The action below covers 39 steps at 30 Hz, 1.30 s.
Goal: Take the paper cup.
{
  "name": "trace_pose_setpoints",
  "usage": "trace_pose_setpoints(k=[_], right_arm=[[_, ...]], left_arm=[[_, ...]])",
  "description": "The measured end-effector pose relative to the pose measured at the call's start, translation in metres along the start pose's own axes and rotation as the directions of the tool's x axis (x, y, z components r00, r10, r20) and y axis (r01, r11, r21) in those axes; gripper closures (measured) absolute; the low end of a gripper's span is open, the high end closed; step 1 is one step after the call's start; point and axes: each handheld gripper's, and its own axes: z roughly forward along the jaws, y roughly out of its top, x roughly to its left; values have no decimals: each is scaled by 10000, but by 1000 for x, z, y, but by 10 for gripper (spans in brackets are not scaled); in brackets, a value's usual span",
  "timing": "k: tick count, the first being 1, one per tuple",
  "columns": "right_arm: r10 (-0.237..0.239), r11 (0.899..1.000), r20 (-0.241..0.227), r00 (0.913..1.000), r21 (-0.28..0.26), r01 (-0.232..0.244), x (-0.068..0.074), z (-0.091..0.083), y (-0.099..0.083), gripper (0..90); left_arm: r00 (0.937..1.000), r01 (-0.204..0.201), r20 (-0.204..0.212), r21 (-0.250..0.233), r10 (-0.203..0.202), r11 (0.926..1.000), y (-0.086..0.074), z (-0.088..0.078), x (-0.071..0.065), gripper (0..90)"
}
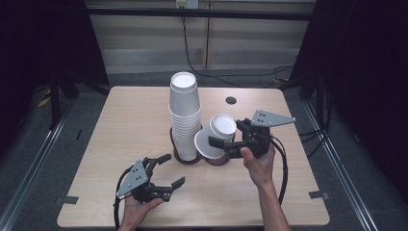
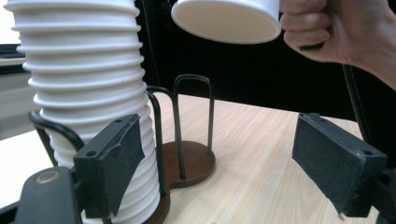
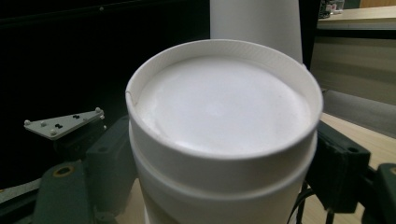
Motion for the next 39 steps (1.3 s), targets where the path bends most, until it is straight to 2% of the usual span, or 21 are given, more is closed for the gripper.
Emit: trace_pose_setpoints(k=[7,14,19,25,28,32,37,39], right_arm=[[63,10000,-228,9997,-28,-63,4,3,-10,206],[211,9998,-474,9987,-4,-212,8,9,-24,206],[239,9997,-654,9976,38,-237,11,14,-34,206],[321,9994,-845,9959,122,-311,15,22,-45,206],[371,9993,-954,9947,126,-361,16,24,-51,207],[360,9987,-865,9956,380,-328,18,28,-55,207],[472,9983,-1068,9932,381,-433,21,33,-65,207],[556,9978,-1143,9919,432,-510,21,34,-68,207]], left_arm=[[9999,94,37,-71,-93,9999,0,2,-1,156],[9989,351,311,-101,-347,9993,-3,7,-5,156],[9983,359,472,-153,-352,9992,-1,8,-7,157],[9992,82,400,-155,-76,9998,1,7,-8,155],[9989,50,468,-231,-40,9997,1,7,-8,154],[9988,-25,496,-152,33,9999,2,8,-9,153],[9981,-147,600,-123,154,9998,2,10,-11,153],[9984,-192,522,-78,196,9998,1,11,-11,153]])
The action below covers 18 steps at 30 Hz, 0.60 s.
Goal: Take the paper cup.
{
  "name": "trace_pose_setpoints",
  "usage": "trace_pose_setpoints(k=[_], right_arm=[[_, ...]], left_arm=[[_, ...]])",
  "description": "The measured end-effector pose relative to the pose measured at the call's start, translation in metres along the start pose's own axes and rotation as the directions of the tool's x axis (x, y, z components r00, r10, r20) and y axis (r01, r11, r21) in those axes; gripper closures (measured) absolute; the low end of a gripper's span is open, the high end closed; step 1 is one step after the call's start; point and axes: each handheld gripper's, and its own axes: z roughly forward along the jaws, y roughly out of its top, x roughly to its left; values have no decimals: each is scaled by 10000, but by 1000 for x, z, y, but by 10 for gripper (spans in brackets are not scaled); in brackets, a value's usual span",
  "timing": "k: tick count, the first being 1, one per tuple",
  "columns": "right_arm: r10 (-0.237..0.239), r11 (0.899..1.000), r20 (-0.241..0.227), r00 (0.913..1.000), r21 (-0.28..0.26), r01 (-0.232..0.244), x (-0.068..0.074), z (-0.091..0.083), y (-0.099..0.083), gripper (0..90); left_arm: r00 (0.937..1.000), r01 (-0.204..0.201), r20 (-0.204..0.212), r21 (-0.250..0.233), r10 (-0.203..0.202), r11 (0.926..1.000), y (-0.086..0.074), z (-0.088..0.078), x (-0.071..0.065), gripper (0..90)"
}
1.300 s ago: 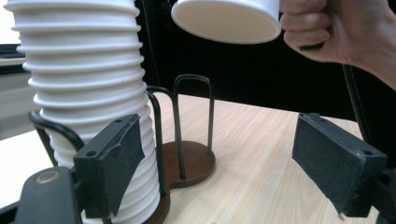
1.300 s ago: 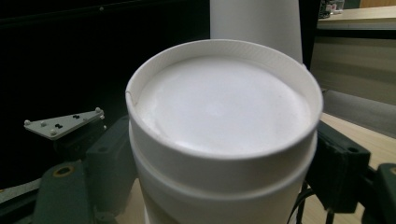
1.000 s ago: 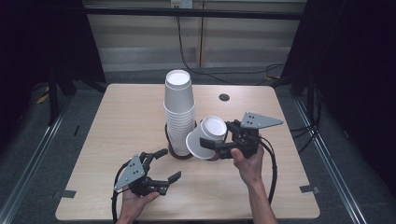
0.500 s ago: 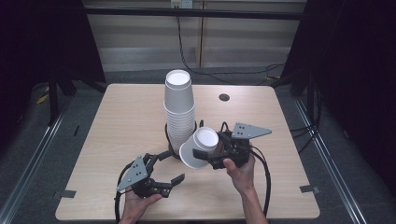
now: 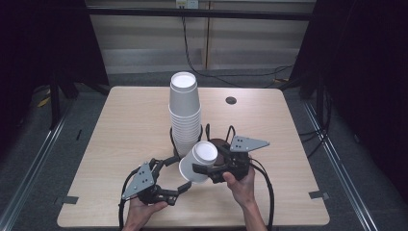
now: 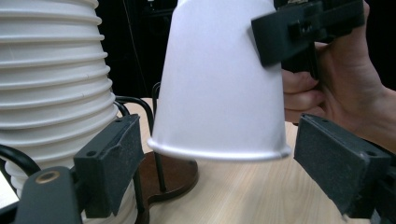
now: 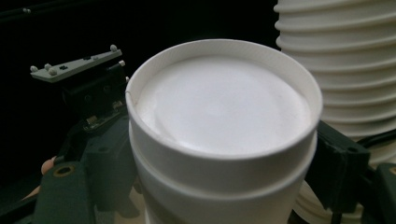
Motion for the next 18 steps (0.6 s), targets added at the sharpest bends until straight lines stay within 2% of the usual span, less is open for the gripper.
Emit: trace_pose_setpoints(k=[3,7,15,18], right_arm=[[5,10000,-24,10000,23,-5,0,0,-2,207],[52,10000,-89,9999,81,-51,-1,1,-5,207],[245,9995,-245,9994,218,-239,0,8,-14,208],[297,9994,-404,9987,204,-289,0,10,-16,208]], left_arm=[[9999,70,87,146,-71,9999,-3,2,-1,148],[10000,-40,72,184,38,9998,-5,4,-3,145],[9996,124,264,288,-132,9995,-7,9,-3,151],[9993,258,264,340,-267,9991,-11,11,-4,115]])
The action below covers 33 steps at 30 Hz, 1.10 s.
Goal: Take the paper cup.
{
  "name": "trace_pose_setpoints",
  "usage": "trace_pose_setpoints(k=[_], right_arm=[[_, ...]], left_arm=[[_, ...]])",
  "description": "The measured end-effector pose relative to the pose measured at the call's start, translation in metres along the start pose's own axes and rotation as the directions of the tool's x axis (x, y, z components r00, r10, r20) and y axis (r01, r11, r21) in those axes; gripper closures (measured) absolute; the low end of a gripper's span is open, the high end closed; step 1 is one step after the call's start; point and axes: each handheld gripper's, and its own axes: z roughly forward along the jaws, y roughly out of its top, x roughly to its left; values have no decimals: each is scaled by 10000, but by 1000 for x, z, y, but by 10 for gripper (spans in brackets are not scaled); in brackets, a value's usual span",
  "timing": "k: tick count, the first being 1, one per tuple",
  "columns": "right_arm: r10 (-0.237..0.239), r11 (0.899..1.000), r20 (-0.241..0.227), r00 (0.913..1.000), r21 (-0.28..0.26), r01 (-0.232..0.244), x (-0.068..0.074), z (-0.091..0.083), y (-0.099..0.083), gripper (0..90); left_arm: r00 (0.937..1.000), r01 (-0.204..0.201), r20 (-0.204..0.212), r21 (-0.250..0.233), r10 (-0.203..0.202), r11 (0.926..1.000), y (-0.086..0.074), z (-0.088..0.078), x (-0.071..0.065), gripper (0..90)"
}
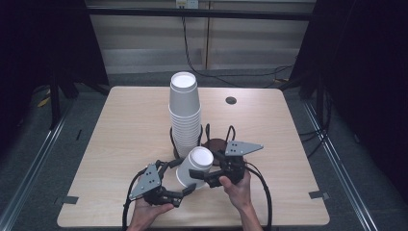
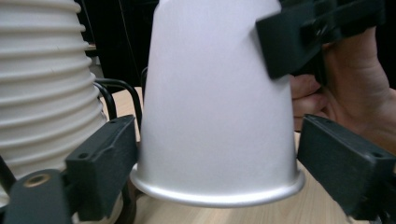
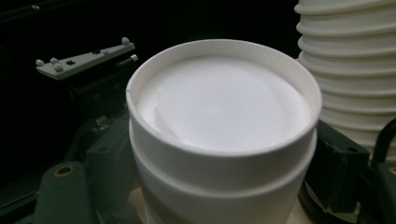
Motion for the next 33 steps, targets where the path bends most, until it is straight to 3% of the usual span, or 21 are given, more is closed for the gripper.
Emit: trace_pose_setpoints(k=[2,9,16,33], right_arm=[[22,10000,-47,10000,24,-22,0,2,-1,209],[92,9999,-186,9998,90,-90,2,9,-5,209],[120,9997,-306,9995,198,-114,4,16,-8,209],[150,9999,-162,9998,45,-149,4,18,-11,174]], left_arm=[[9999,149,50,84,-149,9999,-2,2,0,94],[9999,99,121,93,-100,9999,-3,5,1,95],[9998,6,222,463,-16,9989,-5,8,2,106],[9999,-66,85,644,60,9979,-4,7,3,162]])
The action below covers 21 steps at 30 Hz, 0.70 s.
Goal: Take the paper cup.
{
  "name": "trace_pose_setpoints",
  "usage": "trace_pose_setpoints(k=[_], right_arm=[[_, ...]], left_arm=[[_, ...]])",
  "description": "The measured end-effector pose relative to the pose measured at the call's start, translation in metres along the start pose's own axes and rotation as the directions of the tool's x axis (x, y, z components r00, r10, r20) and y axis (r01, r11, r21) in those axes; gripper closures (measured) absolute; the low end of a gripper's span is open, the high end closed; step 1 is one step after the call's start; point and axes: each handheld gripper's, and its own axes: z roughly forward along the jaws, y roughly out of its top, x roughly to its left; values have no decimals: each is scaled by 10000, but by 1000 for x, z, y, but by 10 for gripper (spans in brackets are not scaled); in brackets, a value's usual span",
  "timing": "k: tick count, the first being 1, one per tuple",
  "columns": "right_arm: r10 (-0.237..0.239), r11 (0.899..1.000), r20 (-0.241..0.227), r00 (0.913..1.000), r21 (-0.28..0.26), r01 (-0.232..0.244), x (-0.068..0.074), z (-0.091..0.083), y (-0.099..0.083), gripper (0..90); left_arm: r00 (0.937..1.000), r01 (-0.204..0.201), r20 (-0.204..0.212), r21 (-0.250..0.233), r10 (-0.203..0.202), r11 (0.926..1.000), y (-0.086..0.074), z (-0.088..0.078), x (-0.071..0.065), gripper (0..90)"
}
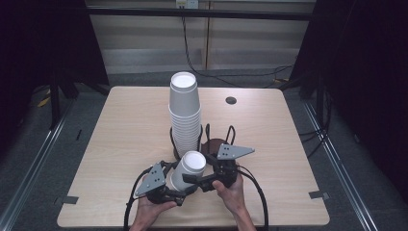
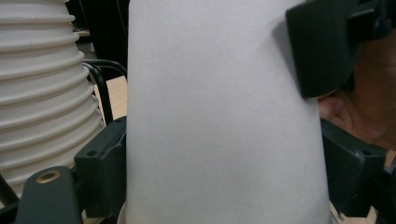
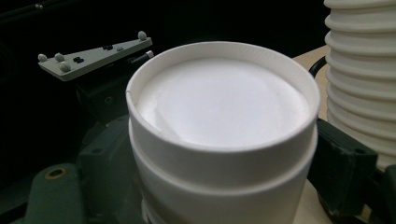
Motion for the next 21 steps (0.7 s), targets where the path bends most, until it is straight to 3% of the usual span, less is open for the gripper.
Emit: trace_pose_setpoints(k=[3,11,16,17,21], right_arm=[[-25,9999,155,9999,-168,27,0,-1,1,133],[10,9992,235,9997,-392,-1,-1,-6,4,128],[-29,9994,181,9998,-336,35,-1,-8,3,129],[-36,9995,211,9998,-300,42,-1,-9,3,129],[-49,9996,228,9997,-274,55,-1,-12,2,128]], left_arm=[[10000,0,17,97,0,10000,0,-1,1,166],[9999,99,136,371,-104,9993,0,-5,5,167],[9998,156,82,409,-160,9990,0,-6,8,167],[9999,124,92,639,-130,9979,1,-7,10,167],[9999,69,122,829,-80,9965,4,-9,13,167]])
